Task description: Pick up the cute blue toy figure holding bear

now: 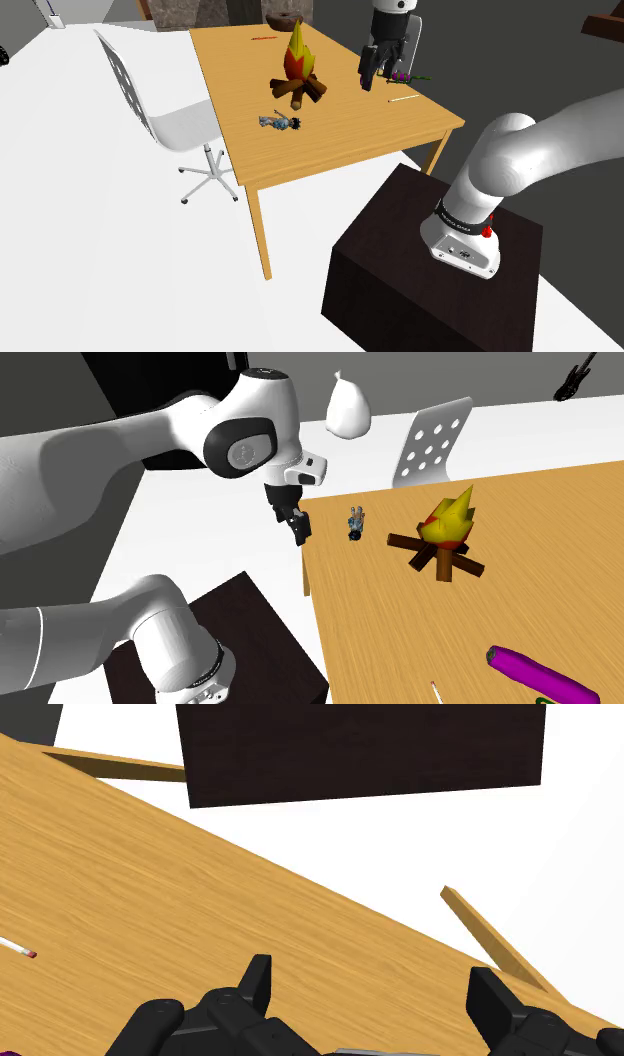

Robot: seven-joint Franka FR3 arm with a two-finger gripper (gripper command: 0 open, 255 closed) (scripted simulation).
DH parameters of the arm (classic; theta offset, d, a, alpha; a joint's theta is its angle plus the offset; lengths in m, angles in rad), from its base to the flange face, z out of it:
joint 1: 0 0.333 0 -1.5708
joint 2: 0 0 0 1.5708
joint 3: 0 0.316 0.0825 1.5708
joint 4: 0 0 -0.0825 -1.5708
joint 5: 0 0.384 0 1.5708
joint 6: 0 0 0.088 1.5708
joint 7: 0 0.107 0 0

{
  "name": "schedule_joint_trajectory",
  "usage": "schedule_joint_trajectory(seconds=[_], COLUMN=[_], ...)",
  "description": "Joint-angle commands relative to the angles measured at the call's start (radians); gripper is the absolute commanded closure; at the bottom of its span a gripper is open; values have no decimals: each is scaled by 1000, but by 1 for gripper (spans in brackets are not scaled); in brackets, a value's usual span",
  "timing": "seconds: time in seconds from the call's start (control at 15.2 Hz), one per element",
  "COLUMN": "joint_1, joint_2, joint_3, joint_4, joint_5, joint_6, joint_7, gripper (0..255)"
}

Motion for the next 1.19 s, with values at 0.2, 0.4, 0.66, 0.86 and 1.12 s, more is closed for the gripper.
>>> schedule_joint_trajectory(seconds=[0.2,0.4,0.66,0.86,1.12], joint_1=[4,7,9,9,11], joint_2=[99,204,351,464,615], joint_3=[5,12,22,31,42], joint_4=[7,27,74,123,206], joint_5=[-9,-20,-39,-56,-85], joint_6=[103,200,315,389,471], joint_7=[-13,-23,-34,-39,-41], gripper=[0,0,0,0,0])
